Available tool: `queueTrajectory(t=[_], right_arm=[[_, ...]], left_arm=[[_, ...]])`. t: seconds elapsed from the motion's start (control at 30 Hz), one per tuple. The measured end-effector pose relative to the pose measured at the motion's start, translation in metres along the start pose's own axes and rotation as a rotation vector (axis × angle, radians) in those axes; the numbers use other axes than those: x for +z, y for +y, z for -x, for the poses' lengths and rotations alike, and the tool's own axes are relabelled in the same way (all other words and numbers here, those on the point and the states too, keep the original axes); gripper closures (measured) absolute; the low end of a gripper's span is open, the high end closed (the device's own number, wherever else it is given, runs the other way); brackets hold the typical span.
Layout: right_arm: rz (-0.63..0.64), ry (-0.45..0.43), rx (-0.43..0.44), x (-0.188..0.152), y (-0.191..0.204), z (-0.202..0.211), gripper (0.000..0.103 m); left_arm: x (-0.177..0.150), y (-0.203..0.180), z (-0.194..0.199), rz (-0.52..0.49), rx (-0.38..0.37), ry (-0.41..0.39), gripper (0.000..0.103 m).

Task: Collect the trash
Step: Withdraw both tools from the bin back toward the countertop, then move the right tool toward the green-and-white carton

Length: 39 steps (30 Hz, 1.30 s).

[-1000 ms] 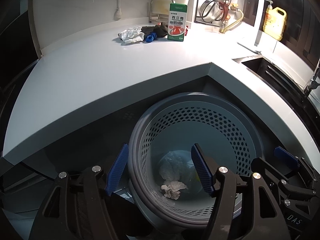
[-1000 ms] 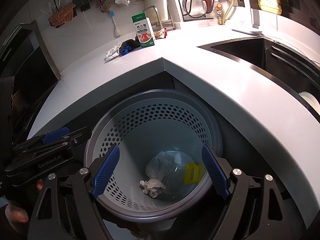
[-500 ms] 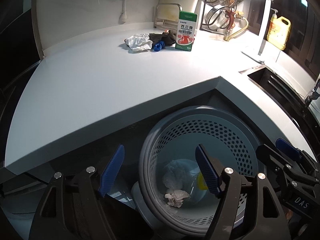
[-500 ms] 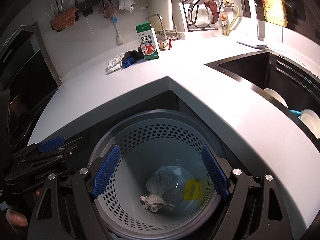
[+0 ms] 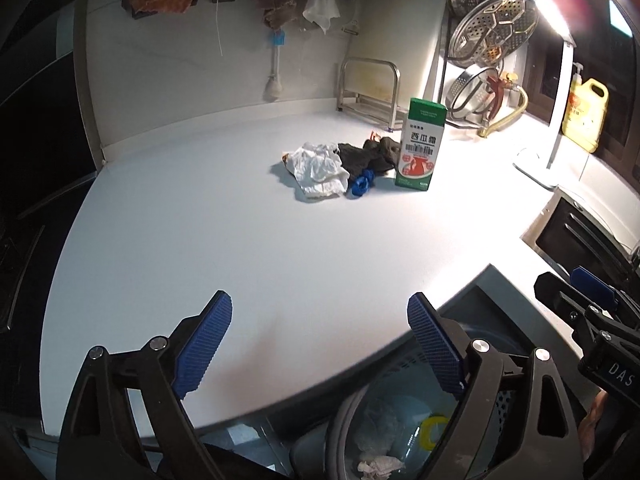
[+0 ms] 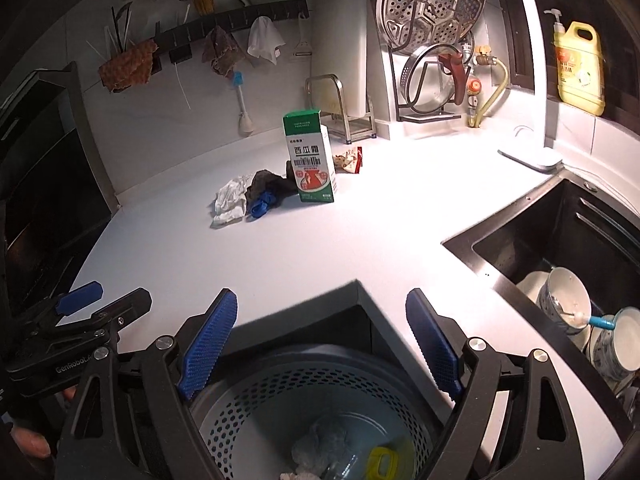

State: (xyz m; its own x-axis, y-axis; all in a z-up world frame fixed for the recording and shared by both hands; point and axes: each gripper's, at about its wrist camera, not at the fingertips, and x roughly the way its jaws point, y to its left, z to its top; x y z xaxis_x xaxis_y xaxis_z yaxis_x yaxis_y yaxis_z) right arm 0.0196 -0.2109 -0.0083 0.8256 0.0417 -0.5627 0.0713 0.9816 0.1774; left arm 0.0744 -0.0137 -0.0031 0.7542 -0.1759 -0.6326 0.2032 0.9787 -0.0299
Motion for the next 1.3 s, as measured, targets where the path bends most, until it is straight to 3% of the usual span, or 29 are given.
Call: queueTrajectory(t=[0.3,0.5,0.73,1.0,1.3], right_arm=[[0.023,-0.036,0.017,0.053,0.004,-0.050,0.017],[0.035,-0.012,0.020,0.074,0.006,-0.092,0.017],[0.033,0.024,0.018,0.093,0.010,-0.137,0.017],[0.052,0.064,-0.067,0.108,0.020,-0.180,0.017],[0.030,0.083,-0.101,0.123,0.021,-0.204,0.017]], left_arm=[[0.051,0.017,-0.024,0.043,0.044,-0.098,0.008],[0.069,0.026,-0.050,0.060,0.062,-0.095,0.007],[0.083,0.034,-0.071,0.055,0.095,-0.102,0.007],[0.088,0.042,-0.084,0.075,0.094,-0.089,0.007],[0.090,0.042,-0.088,0.059,0.094,-0.086,0.007]])
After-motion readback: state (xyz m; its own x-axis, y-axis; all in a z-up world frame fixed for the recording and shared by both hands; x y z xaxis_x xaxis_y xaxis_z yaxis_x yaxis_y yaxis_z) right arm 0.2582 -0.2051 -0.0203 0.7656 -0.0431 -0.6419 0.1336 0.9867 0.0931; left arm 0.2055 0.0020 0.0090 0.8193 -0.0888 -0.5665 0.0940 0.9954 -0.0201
